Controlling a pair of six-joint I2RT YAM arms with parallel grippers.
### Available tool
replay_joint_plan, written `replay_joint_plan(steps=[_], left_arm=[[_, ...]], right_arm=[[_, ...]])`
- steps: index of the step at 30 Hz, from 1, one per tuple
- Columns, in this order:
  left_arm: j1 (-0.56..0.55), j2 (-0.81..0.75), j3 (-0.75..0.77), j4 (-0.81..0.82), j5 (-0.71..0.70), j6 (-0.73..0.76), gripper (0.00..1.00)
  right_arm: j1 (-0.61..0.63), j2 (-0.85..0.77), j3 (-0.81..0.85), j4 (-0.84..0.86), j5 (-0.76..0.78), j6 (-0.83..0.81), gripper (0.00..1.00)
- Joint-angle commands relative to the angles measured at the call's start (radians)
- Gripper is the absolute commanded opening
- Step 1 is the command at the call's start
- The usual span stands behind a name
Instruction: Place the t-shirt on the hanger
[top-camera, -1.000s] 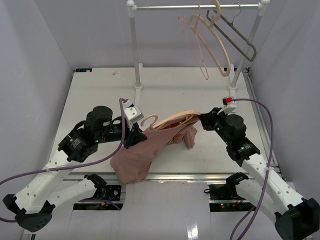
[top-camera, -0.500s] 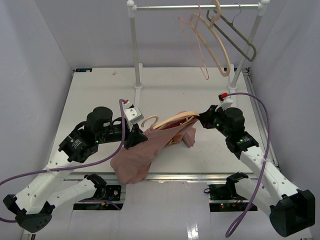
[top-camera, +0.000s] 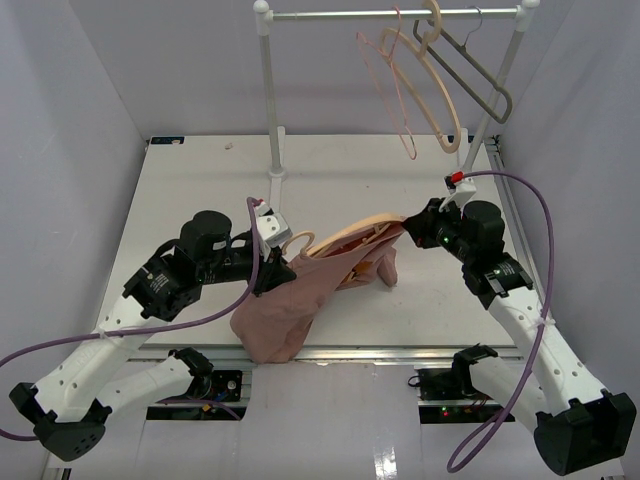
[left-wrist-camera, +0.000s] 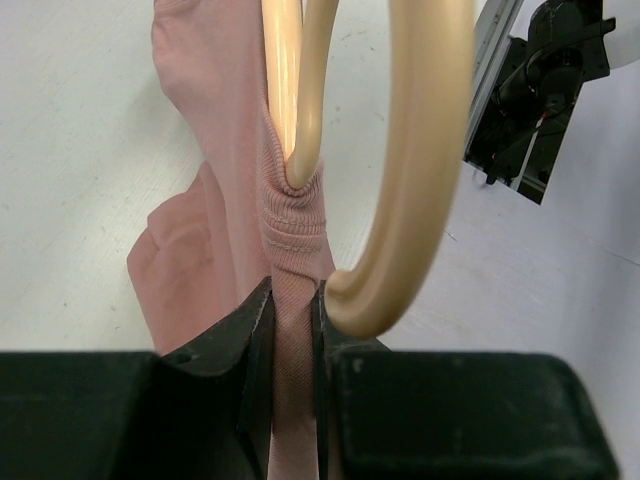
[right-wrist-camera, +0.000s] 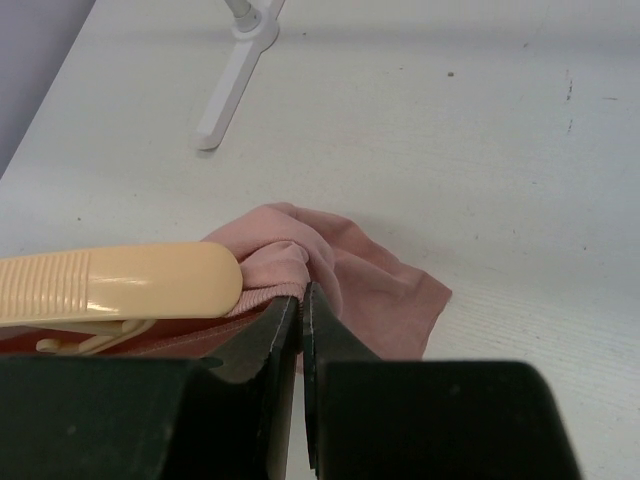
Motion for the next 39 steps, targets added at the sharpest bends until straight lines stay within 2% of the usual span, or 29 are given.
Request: replay_joint_plan(steps=[1,7,10,26,39], left_arm=[[0.001,0.010,0.037,-0.019,0.016,0.010,0.00],[0.001,-0.015,0.041,0.023,0.119,-0.020,0.00],[0.001,-0.012,0.064,0.006,0.126,-0.019,0.00],[0.001,0.047,0.042,-0.057,-0.075,0.017,0.00],[-0.002,0.133,0.057,-0.069,-0.082,0.066,0.00]], right_arm=[[-0.022,0.026,0.076,-0.037,0.016,-0.067,0.08],[-0.030,0.095,0.087,-0.048,0.014,-0.076,0.08],[-0.035,0.125,0.098,-0.048,0.002,-0.086,0.08],[-0.075,0.073,0.207,-0.158,-0.031,-0.100,0.08],[-0.075,0.079,0.300,-0.219,-0.073,-0.109,0.08]])
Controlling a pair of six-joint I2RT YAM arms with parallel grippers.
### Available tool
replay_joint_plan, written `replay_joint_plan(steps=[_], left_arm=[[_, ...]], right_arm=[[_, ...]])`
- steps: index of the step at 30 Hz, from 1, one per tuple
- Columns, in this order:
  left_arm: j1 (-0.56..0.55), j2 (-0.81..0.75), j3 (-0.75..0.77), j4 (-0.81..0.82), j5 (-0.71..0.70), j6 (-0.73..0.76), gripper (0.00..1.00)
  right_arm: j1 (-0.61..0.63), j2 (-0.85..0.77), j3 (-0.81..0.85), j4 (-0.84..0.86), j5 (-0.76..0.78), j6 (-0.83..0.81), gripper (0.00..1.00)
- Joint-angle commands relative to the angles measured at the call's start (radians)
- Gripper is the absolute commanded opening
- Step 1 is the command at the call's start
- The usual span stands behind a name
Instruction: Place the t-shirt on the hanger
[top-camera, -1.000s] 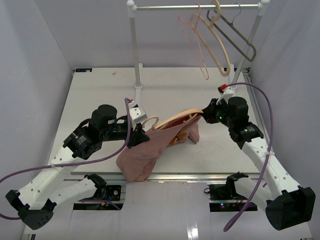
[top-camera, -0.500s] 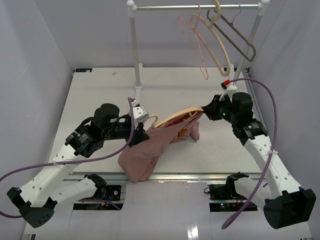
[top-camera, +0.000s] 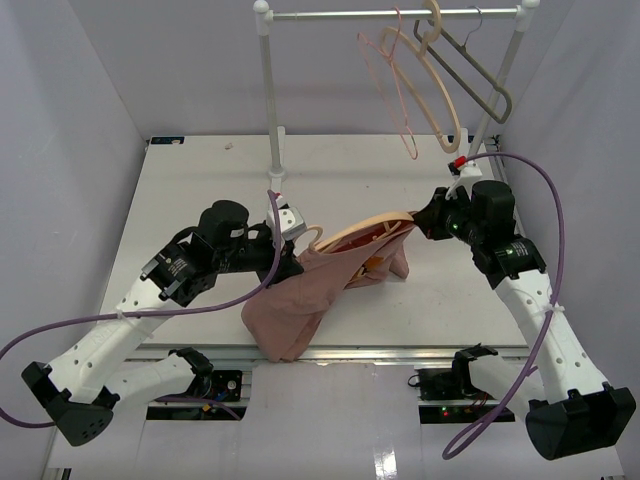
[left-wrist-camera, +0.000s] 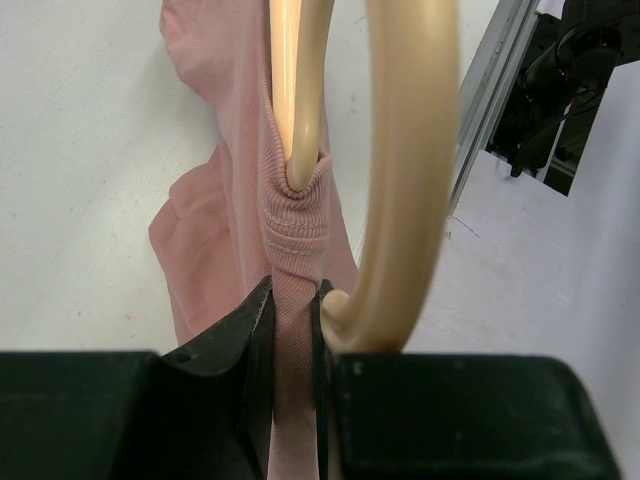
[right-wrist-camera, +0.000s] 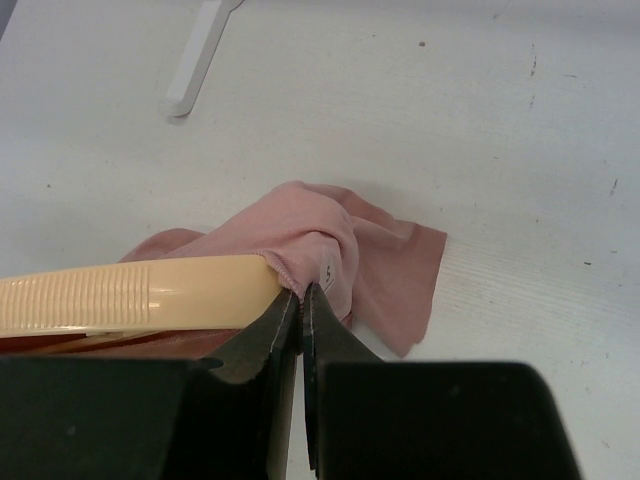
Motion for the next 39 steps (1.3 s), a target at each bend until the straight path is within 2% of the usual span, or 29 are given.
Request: replay_joint_plan(steps=[1,14,25,29,32,35,37,39], left_arm=[[0.000,0.020,0.018,-0.073,-0.060,0.016,0.00],[-0.032,0.046,0.013,-0.097,-0.206,0.036,0.00],[-0.051,0.122,0.064,-0.091,-0.219,0.039,0.00],[-0.054,0.144,0.092,-0.085,-0.238,0.033,0.00],[-0.055,0.135,0.090,-0.055,-0.206,0.027,0.00],[-0.055,0.112,0.071,-0.017,-0.073,0.024,0.00],[-0.055,0.099,0.049,0.017,-0.017,0.001,0.00],[-0.055,0.096,0.028,0.046,0.046,-0.018,0.00]], right_arm=[[-0.007,-0.003,0.102,0.035,-0.009,-0.011,0.08],[-0.007,0.047,0.202,-0.032,0.091,0.050,0.08],[0.001,0.068,0.222,0.029,-0.241,0.018,0.08],[0.019,0.096,0.228,0.027,-0.292,0.019,0.08],[0.042,0.086,0.195,0.026,-0.307,0.007,0.08],[0.089,0.072,0.150,0.019,-0.358,-0.032,0.08],[0.176,0.066,0.116,0.016,-0.366,-0.070,0.08],[0.254,0.075,0.109,-0.018,-0.330,-0.141,0.15]])
